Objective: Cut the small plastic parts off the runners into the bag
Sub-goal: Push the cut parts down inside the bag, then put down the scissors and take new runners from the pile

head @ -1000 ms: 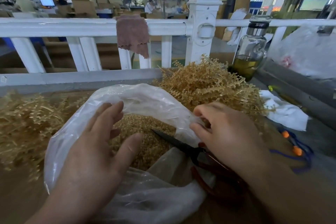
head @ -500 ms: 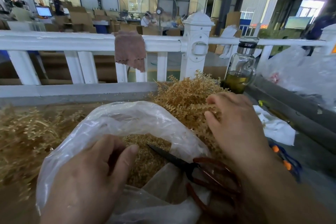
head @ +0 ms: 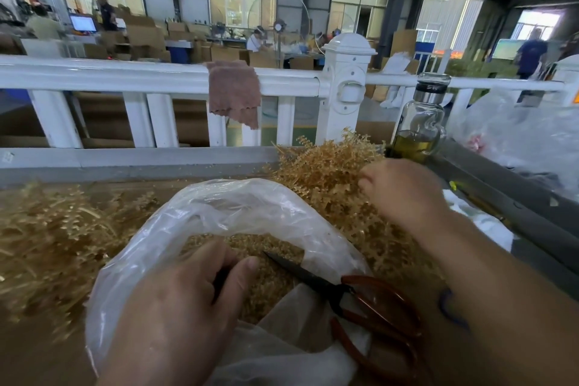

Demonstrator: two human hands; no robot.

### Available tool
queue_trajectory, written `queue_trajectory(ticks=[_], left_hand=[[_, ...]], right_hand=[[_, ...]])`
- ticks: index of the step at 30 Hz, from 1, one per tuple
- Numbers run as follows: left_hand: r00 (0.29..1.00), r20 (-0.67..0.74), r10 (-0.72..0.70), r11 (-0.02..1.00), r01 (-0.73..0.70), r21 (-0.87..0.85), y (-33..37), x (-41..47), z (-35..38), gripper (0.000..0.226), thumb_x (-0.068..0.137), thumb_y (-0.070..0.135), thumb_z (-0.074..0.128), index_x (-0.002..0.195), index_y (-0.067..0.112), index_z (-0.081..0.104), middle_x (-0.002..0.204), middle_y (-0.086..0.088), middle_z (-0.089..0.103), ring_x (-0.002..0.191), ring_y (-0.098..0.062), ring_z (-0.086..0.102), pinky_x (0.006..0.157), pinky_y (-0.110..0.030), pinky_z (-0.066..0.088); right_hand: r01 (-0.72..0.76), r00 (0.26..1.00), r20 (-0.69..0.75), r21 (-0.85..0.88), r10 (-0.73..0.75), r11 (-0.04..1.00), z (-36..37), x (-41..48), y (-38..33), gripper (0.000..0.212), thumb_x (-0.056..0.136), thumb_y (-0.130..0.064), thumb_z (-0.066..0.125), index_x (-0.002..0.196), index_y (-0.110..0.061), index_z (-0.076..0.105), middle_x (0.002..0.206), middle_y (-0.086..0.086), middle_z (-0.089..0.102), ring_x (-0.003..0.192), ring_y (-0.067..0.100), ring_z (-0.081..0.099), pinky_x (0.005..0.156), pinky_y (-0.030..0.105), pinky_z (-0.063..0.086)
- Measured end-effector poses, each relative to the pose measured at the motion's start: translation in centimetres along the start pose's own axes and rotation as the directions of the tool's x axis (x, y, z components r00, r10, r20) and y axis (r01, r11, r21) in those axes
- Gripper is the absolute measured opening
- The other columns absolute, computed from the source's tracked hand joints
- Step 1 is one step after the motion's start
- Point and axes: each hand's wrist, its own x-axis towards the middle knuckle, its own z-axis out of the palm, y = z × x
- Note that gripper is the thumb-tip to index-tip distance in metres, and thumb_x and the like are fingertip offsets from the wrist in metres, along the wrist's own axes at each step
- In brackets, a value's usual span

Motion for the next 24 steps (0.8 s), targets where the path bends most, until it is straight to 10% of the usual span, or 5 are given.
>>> queue_trajectory(ticks=[8,12,20,24], left_hand=[[0.997,0.043,-0.06,0.987,0.065,-0.144,0.1,-0.1,0.4,0.045,0.087,0.065,0.052,0.059,0.03,0.056,0.073,0.025,0.062,0.074,-0.002,0.059,0.049,-0.029,0.044],[0.997,0.051,-0.054,0.987,0.061,-0.146,0.3,-0.3,0.6,0.043,0.087,0.066,0.058,0.061,0.032,0.059,0.075,0.025,0.063,0.074,-0.002,0.06,0.053,-0.03,0.047],[0.992,0.124,-0.032,0.984,0.053,-0.169,0.4,-0.5,0.5,0.034,0.075,0.062,0.058,0.061,0.031,0.058,0.064,0.018,0.061,0.066,-0.005,0.059,0.051,-0.028,0.046],[0.993,0.112,-0.023,0.982,0.044,-0.184,0.3,-0.5,0.6,0.046,0.087,0.068,0.054,0.061,0.03,0.055,0.061,0.015,0.059,0.063,-0.006,0.057,0.049,-0.026,0.043]], right_hand=[[0.067,0.868,-0.473,0.415,0.152,0.908,-4.5,2.6,1.6,0.028,0.105,-0.026,0.046,0.104,-0.01,0.07,0.084,0.003,0.067,0.071,0.016,0.054,0.065,0.028,0.042],[0.25,0.743,-0.634,0.56,0.214,0.79,-6.2,2.8,1.5,0.024,0.102,-0.03,0.049,0.11,-0.014,0.065,0.091,-0.006,0.057,0.079,0.003,0.049,0.067,0.001,0.035],[0.415,0.657,-0.737,0.528,0.157,0.741,-6.8,3.3,0.8,0.026,0.097,-0.022,0.052,0.118,-0.01,0.061,0.104,-0.006,0.052,0.099,0.015,0.057,0.092,0.033,0.053],[0.173,0.891,-0.452,0.427,0.044,0.888,-5.2,3.8,1.4,0.026,0.099,-0.027,0.051,0.118,-0.015,0.064,0.103,0.002,0.063,0.092,0.012,0.059,0.074,0.006,0.038]])
